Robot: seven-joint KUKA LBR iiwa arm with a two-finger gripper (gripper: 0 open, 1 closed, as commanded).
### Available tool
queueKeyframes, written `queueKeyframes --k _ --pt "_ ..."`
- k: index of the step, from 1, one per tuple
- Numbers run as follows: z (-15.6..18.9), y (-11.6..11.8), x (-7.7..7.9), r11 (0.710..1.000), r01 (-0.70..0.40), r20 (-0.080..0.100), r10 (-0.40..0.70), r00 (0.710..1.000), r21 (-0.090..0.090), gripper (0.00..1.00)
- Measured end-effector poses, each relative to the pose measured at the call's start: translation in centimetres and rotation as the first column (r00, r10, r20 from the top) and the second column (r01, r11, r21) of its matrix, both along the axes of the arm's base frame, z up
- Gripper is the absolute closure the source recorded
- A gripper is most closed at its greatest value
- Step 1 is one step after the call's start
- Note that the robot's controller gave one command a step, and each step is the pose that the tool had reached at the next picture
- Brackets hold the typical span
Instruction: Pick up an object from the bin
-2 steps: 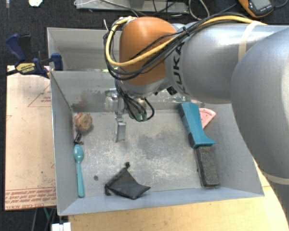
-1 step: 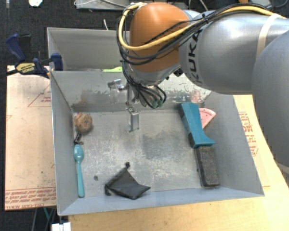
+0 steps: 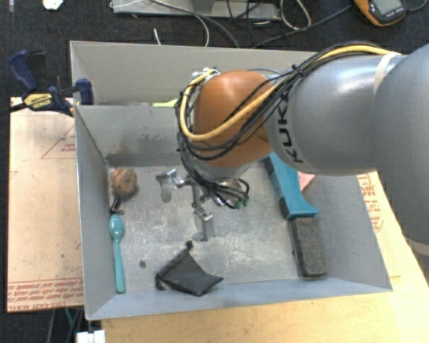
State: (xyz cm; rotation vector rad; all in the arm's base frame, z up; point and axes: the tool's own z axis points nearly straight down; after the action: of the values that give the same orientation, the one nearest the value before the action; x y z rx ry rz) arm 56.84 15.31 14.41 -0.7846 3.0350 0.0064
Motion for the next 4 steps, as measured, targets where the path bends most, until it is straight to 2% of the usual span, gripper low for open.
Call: queueKeyframes --k 1,2,3,4 --pt "1.0 0.6 -3.6 0.997 -0.077 0.002 0.077 0.997 -0.002 0.00" --pt "-2.8 3.7 -7.0 0.987 -0.161 0.001 0.161 0.987 0.000 0.00" --pt "-4.7 3.2 -8.2 0.991 -0.130 0.005 0.130 0.991 0.001 0.00" --pt "-7.0 3.6 -8.7 0.968 -0.250 -0.004 0.250 0.968 0.002 1.00"
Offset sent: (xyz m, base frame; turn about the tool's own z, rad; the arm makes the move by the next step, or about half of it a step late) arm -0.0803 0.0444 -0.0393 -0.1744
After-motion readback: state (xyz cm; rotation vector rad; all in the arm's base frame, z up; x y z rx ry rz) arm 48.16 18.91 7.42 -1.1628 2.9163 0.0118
